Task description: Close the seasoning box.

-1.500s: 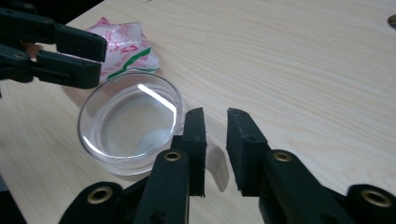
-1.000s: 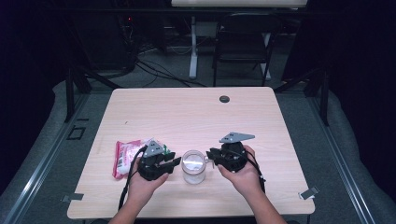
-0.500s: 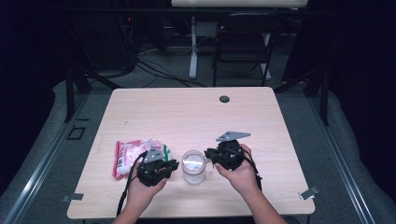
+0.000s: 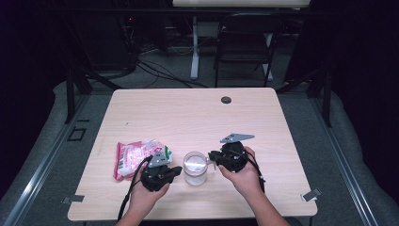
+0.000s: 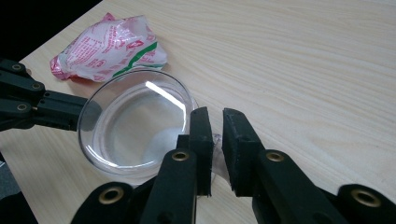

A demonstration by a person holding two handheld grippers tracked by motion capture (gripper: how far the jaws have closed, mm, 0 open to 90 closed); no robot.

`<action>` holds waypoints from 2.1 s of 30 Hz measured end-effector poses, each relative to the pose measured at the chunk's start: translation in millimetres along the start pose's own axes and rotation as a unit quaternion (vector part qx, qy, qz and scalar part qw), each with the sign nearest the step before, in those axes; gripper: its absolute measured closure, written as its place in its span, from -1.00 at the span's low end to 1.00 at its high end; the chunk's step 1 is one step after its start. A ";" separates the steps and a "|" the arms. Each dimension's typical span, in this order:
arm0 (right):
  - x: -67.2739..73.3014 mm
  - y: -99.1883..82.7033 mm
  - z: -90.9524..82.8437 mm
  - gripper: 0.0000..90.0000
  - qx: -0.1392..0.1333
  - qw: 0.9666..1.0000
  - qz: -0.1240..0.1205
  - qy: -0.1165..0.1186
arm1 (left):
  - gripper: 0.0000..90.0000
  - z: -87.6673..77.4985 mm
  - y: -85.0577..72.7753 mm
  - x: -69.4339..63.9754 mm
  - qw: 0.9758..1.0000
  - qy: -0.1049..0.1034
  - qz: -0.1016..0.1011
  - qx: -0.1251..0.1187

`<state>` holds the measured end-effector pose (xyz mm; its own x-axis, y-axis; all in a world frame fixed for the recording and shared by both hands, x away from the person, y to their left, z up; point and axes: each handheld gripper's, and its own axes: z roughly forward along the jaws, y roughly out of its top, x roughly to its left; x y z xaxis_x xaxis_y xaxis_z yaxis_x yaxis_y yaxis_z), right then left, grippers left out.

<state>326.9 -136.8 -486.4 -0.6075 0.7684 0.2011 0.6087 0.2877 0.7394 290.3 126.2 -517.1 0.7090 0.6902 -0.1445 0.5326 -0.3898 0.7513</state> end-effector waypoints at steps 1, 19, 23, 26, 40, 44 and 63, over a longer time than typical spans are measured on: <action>0.1 -0.1 0.1 0.83 -0.001 1.000 0.001 0.000 | 0.99 0.1 -0.3 -0.2 1.000 -0.004 0.001 0.006; 0.3 -0.8 0.6 0.85 -0.004 1.000 0.004 0.003 | 1.00 -0.4 1.6 -3.6 1.000 -0.006 0.004 0.004; -0.1 -0.9 0.5 0.86 -0.003 1.000 0.005 0.004 | 1.00 -1.4 3.0 -3.6 1.000 -0.007 0.005 0.004; -0.3 -0.9 0.6 0.86 -0.004 1.000 0.005 0.004 | 1.00 -2.4 3.9 -3.8 1.000 -0.007 0.004 0.001; -2.1 -1.4 0.6 0.86 -0.005 1.000 0.009 0.006 | 1.00 -8.8 12.0 -5.5 1.000 -0.008 0.009 -0.011; -2.5 -1.6 0.6 0.87 -0.004 1.000 0.013 0.007 | 1.00 -7.7 14.1 -8.6 1.000 -0.010 0.015 -0.009; 9.8 -3.6 -15.2 0.69 -0.014 1.000 -0.019 0.012 | 1.00 -9.1 28.5 -12.3 1.000 -0.018 0.019 -0.011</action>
<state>311.0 -139.1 -477.4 -0.6426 0.7430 0.1870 0.5701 0.3006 0.7646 292.6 112.1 -488.0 0.7446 0.6531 -0.1376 0.4945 -0.4013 0.7710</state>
